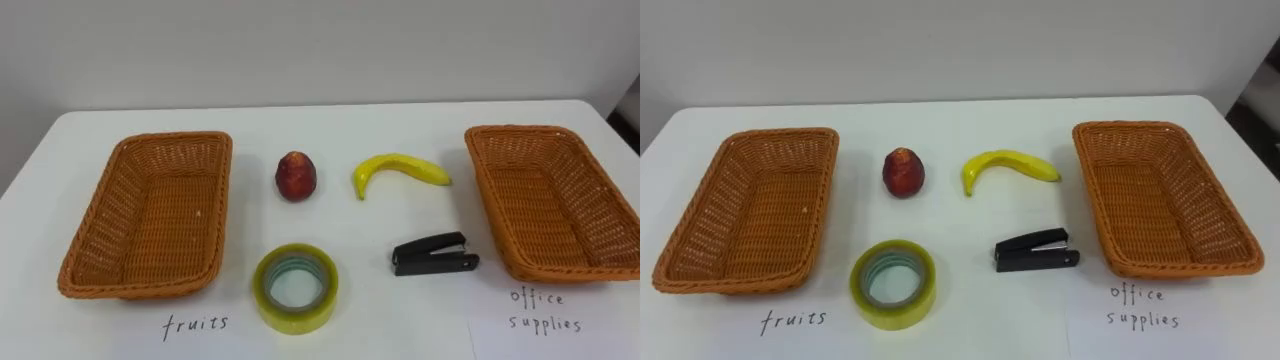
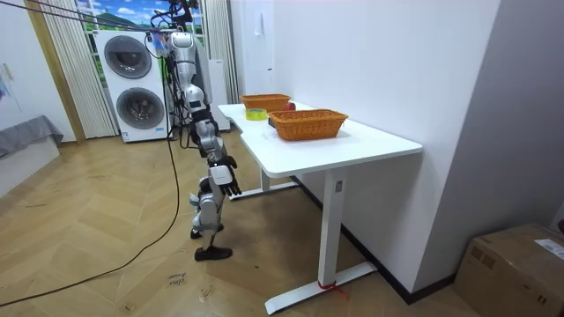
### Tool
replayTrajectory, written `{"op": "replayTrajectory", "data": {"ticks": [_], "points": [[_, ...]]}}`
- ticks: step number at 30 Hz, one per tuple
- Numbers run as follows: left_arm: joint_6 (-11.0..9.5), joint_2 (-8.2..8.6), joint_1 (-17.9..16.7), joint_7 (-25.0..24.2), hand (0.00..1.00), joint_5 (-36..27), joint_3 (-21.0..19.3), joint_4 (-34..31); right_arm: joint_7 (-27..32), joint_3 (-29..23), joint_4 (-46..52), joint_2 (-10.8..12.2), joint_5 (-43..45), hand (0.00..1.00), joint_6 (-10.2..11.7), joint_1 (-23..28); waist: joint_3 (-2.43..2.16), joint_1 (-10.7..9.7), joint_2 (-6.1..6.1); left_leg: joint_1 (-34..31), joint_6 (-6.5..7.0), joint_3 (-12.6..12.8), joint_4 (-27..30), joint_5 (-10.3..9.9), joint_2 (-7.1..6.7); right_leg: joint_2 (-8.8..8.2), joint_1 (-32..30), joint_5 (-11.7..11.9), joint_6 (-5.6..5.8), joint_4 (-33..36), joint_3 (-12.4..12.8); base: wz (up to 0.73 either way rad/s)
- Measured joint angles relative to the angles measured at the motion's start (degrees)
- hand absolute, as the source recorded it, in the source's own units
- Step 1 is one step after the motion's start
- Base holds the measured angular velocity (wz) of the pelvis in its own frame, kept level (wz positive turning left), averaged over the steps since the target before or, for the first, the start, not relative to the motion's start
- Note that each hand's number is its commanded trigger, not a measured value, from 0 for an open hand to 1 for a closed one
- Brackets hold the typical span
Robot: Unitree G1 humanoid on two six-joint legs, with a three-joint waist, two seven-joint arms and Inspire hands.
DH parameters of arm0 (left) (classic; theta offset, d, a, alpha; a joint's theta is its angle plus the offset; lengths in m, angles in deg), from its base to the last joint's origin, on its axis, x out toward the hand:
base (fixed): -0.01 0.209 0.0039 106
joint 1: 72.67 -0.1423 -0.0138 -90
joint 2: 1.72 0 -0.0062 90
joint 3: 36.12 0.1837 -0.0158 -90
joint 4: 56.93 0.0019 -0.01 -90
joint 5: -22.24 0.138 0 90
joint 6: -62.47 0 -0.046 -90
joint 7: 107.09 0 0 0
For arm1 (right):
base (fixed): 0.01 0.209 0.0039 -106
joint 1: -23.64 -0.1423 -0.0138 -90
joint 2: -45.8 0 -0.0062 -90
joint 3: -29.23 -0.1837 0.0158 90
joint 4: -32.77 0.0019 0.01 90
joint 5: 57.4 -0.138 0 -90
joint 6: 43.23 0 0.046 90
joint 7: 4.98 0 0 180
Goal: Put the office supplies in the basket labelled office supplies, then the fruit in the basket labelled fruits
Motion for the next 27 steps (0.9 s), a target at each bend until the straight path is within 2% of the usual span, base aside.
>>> {"op": "replayTrajectory", "data": {"ticks": [14, 21, 24, 27], "points": [[-0.05, -0.02, 0.43, 1.44, 0.00, 0.31, -0.56, -0.09, 0.52, 0.00, -0.05, -0.02, -0.24, 0.00, -0.52, -0.14, 0.01, 0.35, 0.00, 0.50, 0.00, -0.78, 0.14, 0.00, -0.04, -0.01, 0.77, -0.05, -0.07, -0.09, -0.45, 0.02], [-0.02, 0.11, 0.38, 2.63, 0.00, -0.18, -2.21, -0.01, 3.07, -0.36, -0.44, 0.05, -8.37, 0.00, -0.66, 1.37, -0.04, 0.60, 0.00, 0.25, 0.00, -0.84, -0.37, -0.01, -0.03, 0.09, 0.35, -0.11, -0.11, 0.09, -0.30, 0.00], [-0.02, 0.14, 0.12, 3.05, 0.00, -0.23, -3.09, -0.04, 5.16, -3.52, -0.43, 0.03, -11.69, 0.00, -1.05, 3.19, -0.09, 0.19, -0.04, 0.52, 0.00, -0.85, -0.33, -0.01, -0.09, 0.05, 0.78, -0.11, -0.11, -0.09, -0.31, 0.00], [0.02, 0.07, 0.09, 3.07, 0.00, -0.22, -5.39, -0.26, 6.99, -9.23, -0.43, -0.14, -13.73, 0.00, -1.98, 4.56, -0.12, -1.29, -0.08, 0.56, 0.00, -0.89, -0.33, -0.01, -0.10, 0.03, 0.82, -0.14, -0.11, -0.15, -0.29, 0.00]]}}
